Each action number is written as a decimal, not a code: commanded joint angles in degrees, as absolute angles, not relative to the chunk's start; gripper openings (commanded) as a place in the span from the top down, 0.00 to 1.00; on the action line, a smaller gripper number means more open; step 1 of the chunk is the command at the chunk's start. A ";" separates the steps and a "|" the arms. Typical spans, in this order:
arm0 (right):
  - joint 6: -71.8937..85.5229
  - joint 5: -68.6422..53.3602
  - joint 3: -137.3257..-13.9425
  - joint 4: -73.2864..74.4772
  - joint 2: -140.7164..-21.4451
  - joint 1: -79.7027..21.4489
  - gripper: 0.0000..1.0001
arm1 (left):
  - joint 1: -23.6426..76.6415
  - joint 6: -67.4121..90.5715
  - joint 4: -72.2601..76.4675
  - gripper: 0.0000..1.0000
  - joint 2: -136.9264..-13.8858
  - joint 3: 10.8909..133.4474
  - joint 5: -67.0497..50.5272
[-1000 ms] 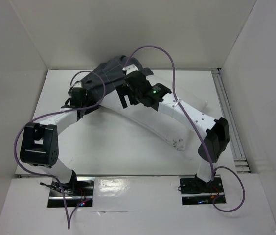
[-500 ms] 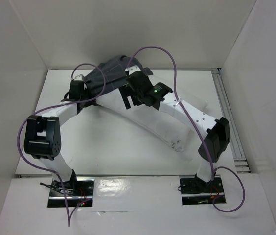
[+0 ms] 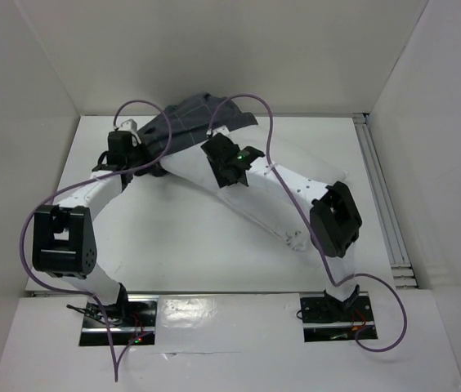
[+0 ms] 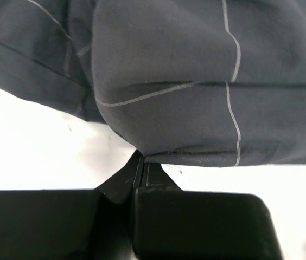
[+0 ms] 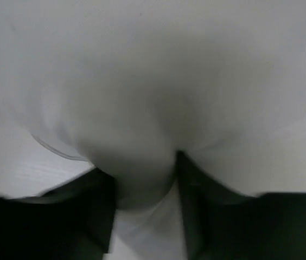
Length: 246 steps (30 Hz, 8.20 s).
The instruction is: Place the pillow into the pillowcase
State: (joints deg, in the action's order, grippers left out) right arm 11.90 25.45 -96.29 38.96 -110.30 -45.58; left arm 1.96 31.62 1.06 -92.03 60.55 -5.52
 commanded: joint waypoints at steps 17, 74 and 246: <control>16.78 24.08 -127.06 38.06 -120.33 -37.07 1.00 | 13.27 40.17 -4.39 1.00 -95.54 94.13 -40.25; 33.22 20.79 -80.17 36.91 -75.77 -32.82 0.00 | 21.87 28.47 -42.89 0.12 -72.94 77.08 7.27; 27.77 -20.82 -59.24 38.24 -62.31 -5.10 0.00 | 22.50 24.35 8.69 0.30 -91.03 58.10 0.27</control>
